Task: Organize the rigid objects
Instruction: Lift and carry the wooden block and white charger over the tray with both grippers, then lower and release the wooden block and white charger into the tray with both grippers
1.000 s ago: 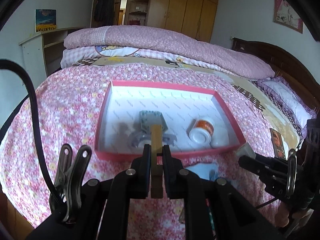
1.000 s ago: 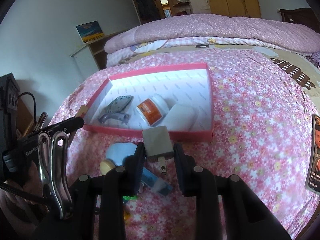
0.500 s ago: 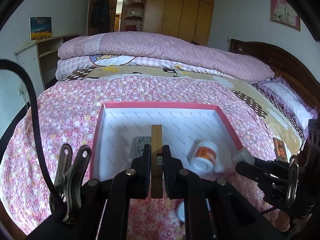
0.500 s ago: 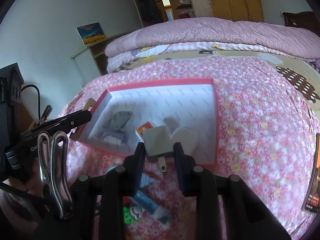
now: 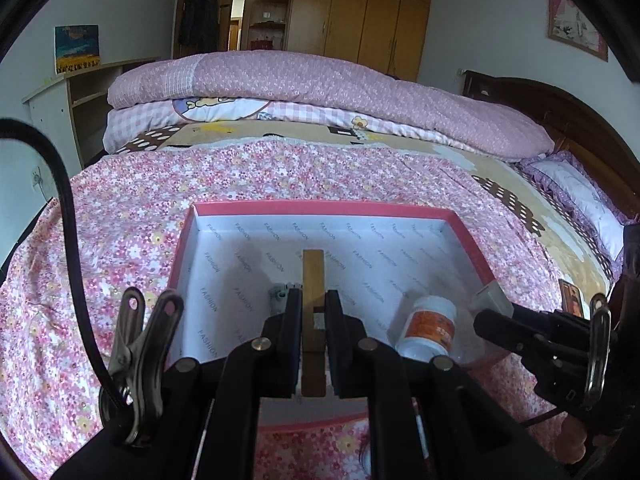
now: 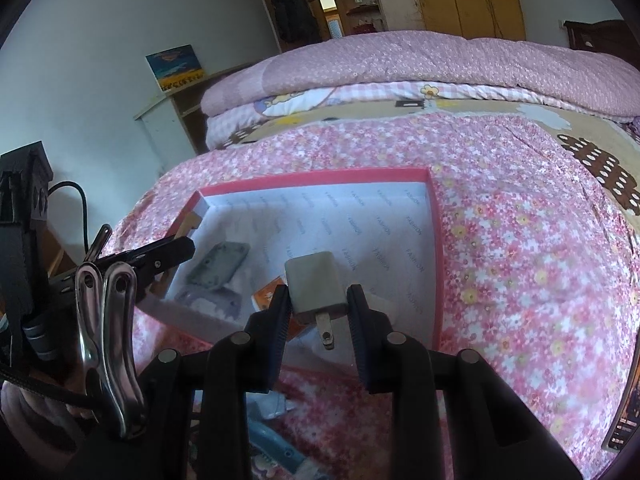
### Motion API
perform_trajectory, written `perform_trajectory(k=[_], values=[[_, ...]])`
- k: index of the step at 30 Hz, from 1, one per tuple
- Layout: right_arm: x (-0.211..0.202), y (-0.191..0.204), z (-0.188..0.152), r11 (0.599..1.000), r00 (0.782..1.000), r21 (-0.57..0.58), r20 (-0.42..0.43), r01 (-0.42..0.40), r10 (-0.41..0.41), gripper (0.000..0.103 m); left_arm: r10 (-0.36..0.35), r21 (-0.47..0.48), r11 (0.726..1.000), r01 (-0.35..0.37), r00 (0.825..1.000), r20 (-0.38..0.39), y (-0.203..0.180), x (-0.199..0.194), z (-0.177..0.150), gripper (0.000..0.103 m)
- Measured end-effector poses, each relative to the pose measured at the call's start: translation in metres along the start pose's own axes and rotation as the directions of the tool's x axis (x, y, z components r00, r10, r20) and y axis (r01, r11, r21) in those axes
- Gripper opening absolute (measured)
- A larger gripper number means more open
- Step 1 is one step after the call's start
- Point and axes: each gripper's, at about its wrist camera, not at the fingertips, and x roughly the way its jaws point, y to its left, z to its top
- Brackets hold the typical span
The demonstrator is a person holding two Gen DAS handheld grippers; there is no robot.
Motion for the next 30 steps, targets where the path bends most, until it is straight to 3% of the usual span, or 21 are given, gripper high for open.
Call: perform_trajectory(k=[22, 25, 28, 30], values=[[0.029, -0.008, 0.007, 0.999, 0.999, -0.003, -0.014, 0.033, -0.033, 0.03, 0.003, -0.007, 1.0, -0.004, 0.998, -0.061, 0.001, 0.044, -0.005, 0.012], [0.031, -0.009, 0.006, 0.999, 0.999, -0.001, -0.017, 0.034, -0.034, 0.03, 0.001, -0.008, 1.0, -0.002, 0.998, -0.064, 0.0, 0.045, -0.006, 0.016], [0.031, -0.009, 0.006, 0.999, 0.999, -0.001, -0.017, 0.034, -0.034, 0.03, -0.003, -0.006, 1.0, 0.002, 0.998, -0.071, -0.001, 0.045, -0.006, 0.035], [0.032, -0.009, 0.006, 1.0, 0.999, 0.004, -0.019, 0.029, -0.029, 0.03, 0.003, 0.003, 1.0, -0.003, 0.997, -0.072, -0.004, 0.046, -0.007, 0.038]])
